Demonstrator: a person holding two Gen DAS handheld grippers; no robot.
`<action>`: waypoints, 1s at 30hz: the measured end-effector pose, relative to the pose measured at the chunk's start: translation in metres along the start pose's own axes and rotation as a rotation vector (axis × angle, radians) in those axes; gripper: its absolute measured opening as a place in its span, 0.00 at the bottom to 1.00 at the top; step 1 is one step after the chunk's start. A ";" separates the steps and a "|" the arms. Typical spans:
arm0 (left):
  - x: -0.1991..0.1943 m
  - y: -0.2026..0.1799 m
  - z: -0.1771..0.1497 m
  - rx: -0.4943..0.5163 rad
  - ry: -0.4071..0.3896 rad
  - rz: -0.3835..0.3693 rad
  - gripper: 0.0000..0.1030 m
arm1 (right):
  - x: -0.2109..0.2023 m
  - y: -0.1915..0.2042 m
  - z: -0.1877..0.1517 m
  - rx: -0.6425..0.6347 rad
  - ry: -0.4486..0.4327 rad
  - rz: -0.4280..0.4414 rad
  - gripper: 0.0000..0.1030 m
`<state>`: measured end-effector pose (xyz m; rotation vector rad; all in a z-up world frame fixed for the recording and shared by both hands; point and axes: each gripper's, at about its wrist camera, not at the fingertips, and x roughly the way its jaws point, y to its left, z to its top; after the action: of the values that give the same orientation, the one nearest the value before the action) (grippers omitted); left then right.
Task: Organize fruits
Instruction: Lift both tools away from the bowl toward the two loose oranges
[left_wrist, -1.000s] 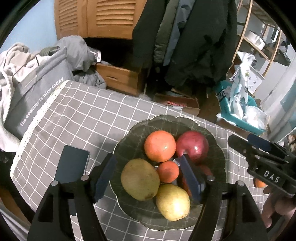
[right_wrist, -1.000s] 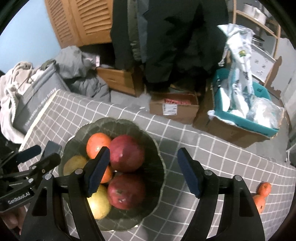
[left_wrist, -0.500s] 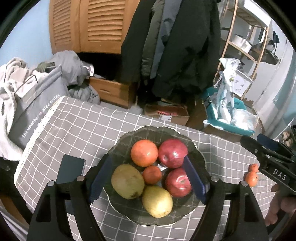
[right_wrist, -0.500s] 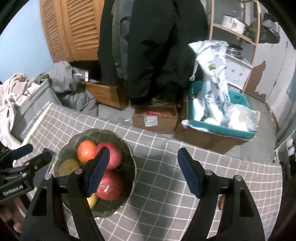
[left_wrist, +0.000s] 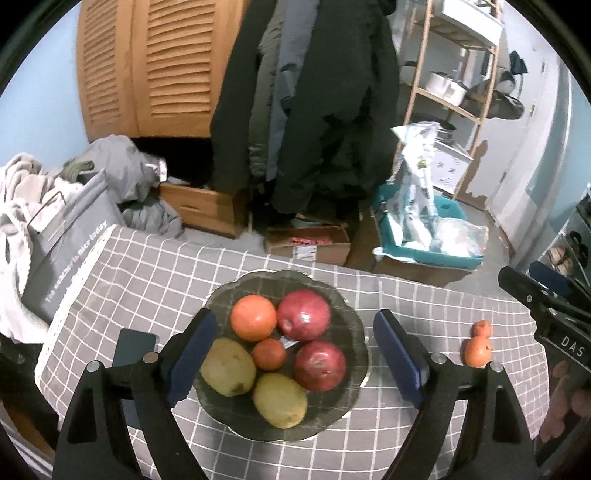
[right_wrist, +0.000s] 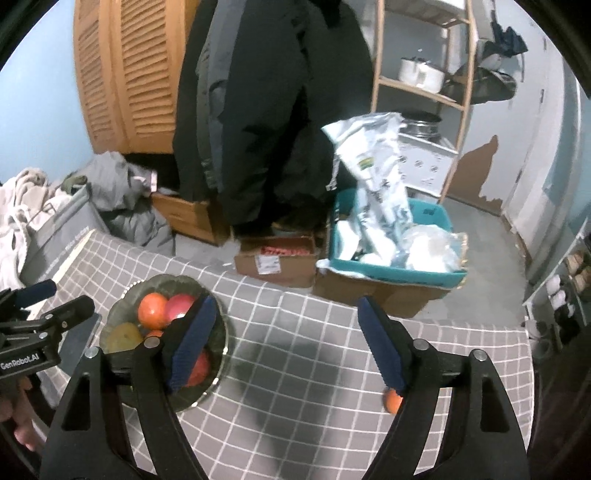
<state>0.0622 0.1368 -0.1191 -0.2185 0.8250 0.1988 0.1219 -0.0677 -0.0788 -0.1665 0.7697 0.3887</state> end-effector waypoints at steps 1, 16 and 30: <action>-0.002 -0.003 0.000 0.006 -0.003 -0.002 0.86 | -0.004 -0.003 -0.001 0.004 -0.005 -0.003 0.79; -0.019 -0.071 0.000 0.111 -0.031 -0.059 0.96 | -0.052 -0.062 -0.021 0.055 -0.046 -0.088 0.80; -0.017 -0.138 -0.003 0.204 -0.019 -0.123 0.96 | -0.082 -0.125 -0.044 0.129 -0.060 -0.182 0.81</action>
<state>0.0842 0.0021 -0.0927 -0.0752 0.8044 0.0013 0.0903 -0.2177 -0.0520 -0.1021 0.7118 0.1703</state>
